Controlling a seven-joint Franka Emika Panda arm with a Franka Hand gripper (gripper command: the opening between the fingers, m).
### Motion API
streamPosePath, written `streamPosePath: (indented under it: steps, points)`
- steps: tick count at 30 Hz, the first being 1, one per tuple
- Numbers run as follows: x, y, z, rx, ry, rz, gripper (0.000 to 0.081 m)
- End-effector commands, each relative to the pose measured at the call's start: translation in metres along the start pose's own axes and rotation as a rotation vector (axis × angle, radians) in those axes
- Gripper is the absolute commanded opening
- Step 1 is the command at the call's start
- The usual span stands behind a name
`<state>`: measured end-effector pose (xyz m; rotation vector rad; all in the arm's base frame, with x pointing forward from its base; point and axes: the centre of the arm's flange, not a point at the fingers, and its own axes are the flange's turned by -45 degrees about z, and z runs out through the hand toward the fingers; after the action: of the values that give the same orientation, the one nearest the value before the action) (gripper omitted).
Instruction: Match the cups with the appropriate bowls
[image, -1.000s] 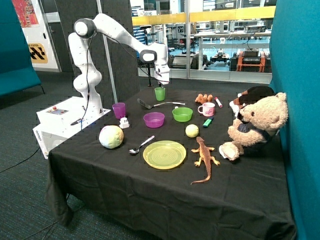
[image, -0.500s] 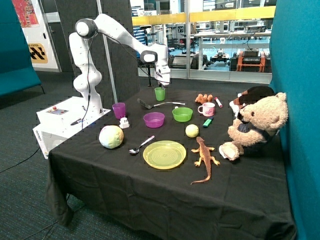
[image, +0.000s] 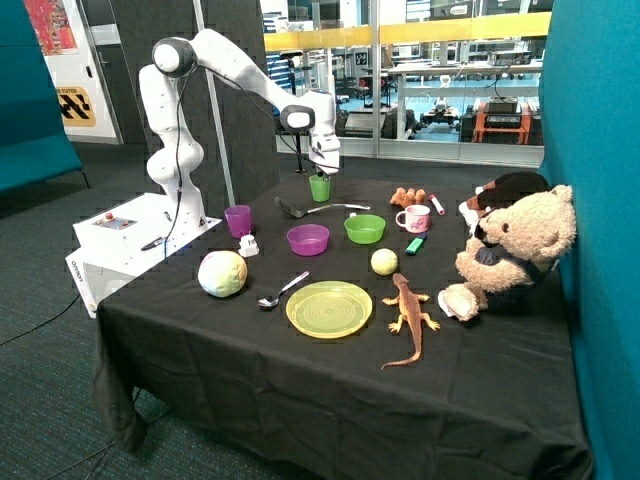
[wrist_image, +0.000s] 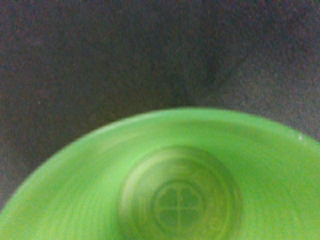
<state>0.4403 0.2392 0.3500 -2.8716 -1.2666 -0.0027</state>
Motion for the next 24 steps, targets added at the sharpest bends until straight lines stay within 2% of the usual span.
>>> streamPosePath:
  steps: [1,5,7,11,21,22,24]
  points:
    - [0.006,0.002,0.006,-0.0021,-0.0028,0.006,0.0455]
    - [0.007,0.004,0.007,-0.0021,-0.0028,0.008,0.0448]
    - [0.007,0.006,0.009,-0.0021,-0.0028,0.011,0.0381]
    - [0.008,0.015,0.011,-0.0021,-0.0028,0.027,0.0437]
    - [0.003,0.015,0.015,-0.0022,-0.0028,0.031,0.0432]
    - [0.002,0.013,0.015,-0.0022,-0.0028,0.03,0.0386]
    - [-0.001,0.01,0.016,-0.0021,-0.0028,0.023,0.0425]
